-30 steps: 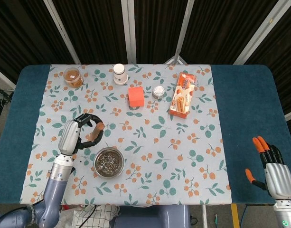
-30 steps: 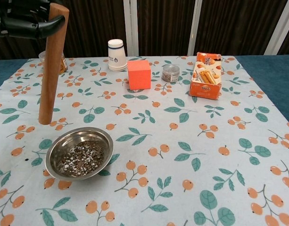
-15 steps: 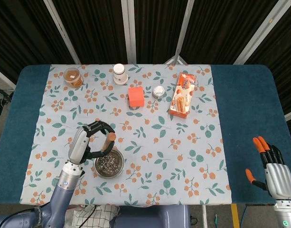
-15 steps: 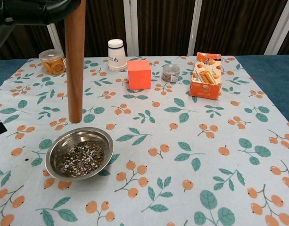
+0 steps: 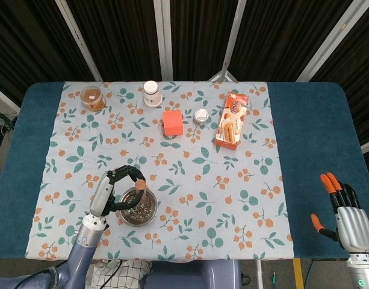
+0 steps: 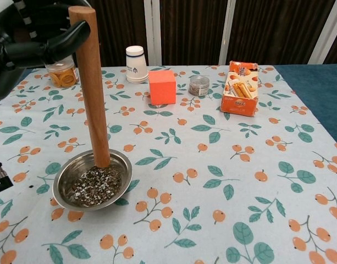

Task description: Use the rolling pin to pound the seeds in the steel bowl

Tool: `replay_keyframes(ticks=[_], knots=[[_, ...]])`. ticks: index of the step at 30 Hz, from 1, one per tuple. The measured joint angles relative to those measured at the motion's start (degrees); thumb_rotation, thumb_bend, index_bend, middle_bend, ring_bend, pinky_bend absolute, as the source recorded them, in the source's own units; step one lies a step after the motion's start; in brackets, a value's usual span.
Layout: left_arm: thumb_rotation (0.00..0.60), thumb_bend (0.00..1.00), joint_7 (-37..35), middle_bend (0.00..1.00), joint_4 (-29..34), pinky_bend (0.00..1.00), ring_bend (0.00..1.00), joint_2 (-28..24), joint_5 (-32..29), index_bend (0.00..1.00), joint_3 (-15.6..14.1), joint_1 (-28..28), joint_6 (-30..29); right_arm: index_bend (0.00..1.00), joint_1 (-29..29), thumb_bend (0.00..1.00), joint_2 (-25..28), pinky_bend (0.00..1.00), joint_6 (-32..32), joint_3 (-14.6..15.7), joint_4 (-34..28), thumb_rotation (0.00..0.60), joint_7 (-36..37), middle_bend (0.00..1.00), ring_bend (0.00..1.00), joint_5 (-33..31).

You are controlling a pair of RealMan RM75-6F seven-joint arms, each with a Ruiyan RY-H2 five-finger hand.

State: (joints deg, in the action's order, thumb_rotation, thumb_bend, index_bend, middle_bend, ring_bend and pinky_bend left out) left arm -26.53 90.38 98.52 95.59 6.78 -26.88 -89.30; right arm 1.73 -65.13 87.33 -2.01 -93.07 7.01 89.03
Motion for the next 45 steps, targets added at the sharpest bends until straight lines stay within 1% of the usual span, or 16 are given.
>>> replay_keyframes(ticks=[13,25,33,42,45], knots=[[0.6,0.69,-6.1,0.79,-6.25,0.53,0.45,2.2,-0.02,0.68,-2.25,1.46,-0.34,0.0,0.1,0.37,-0.03,0.0,-0.25,-0.02,0.05,0.6,-0.18,0.0,0.0,-0.12],[0.6,0.69,-8.93,0.79,-11.59,0.53,0.45,3.69,0.36,0.68,-4.88,2.53,0.65,0.0,-0.02,0.37,-0.14,0.0,0.11,0.0,0.07,0.6,-0.43,0.0,0.0,0.1],[0.6,0.69,-9.59,0.79,-10.42,0.53,0.45,3.61,1.01,0.68,-4.15,2.37,-0.03,0.0,0.03,0.37,-0.25,0.0,0.22,-0.05,0.14,0.6,-0.42,0.0,0.0,0.25],[0.6,0.69,-6.72,0.79,-5.64,0.53,0.45,2.86,2.51,0.68,-2.49,1.11,-0.36,0.0,0.03,0.37,-0.2,0.0,0.27,-0.05,0.27,0.6,-0.04,0.0,0.0,0.33],[0.6,0.69,-5.94,0.79,-5.55,0.53,0.45,2.78,2.64,0.68,-2.37,0.9,-0.17,0.0,0.06,0.37,-0.17,0.0,0.15,-0.04,0.3,0.6,0.11,0.0,0.0,0.26]])
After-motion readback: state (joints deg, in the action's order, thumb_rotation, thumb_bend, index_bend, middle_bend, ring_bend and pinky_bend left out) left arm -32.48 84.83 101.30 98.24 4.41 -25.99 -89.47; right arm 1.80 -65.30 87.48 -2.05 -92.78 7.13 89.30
